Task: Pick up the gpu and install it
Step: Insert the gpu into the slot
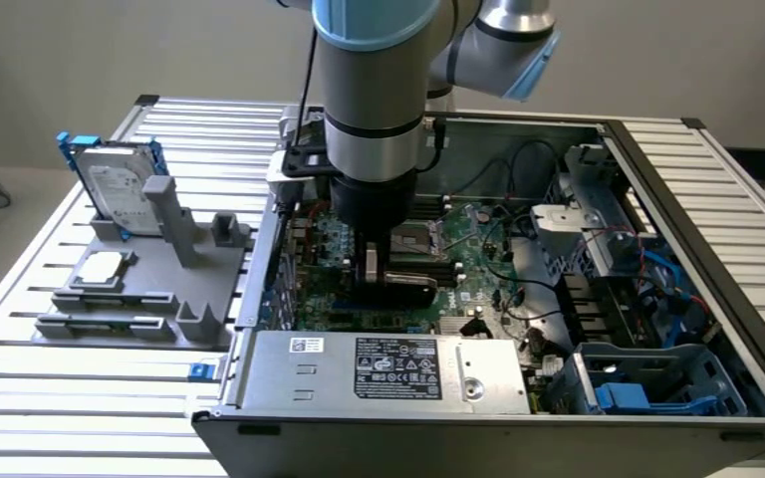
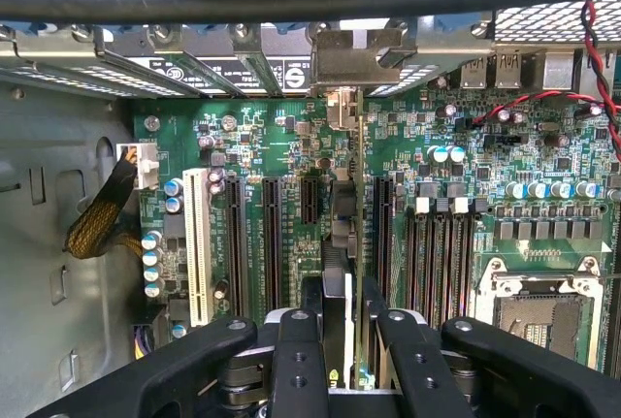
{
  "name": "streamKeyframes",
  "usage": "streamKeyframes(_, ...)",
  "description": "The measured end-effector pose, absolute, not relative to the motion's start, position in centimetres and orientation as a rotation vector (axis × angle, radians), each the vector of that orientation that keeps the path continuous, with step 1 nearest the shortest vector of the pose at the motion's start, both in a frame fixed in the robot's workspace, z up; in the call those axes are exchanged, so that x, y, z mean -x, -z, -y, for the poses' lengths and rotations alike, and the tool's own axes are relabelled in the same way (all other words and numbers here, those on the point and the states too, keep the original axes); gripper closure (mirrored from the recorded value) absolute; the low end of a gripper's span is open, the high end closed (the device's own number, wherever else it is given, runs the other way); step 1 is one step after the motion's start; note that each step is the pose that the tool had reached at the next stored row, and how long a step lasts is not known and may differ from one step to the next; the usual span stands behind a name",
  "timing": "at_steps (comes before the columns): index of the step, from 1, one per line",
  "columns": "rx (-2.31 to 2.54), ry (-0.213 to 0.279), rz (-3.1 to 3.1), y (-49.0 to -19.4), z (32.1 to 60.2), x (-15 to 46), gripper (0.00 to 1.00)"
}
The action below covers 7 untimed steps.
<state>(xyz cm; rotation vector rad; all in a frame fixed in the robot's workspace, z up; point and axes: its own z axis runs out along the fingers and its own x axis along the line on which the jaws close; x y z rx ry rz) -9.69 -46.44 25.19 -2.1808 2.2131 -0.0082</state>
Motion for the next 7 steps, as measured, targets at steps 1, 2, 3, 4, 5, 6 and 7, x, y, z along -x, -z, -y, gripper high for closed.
streamKeyframes(1,2.181,0.008,-2.213,-25.19,46.44,9.69,0.74)
streamKeyframes(2,2.181,0.008,-2.213,-25.19,46.44,9.69,0.74)
streamKeyframes(3,2.181,0.008,-2.213,-25.19,46.44,9.69,0.74)
streamKeyframes(4,2.181,0.008,-2.213,-25.19,46.44,9.69,0.74)
streamKeyframes(5,2.181,0.008,-2.213,-25.19,46.44,9.69,0.74)
streamKeyframes(6,2.181,0.008,-2.213,-25.19,46.44,9.69,0.74)
streamKeyframes(7,2.181,0.008,-2.213,-25.19,46.44,9.69,0.74)
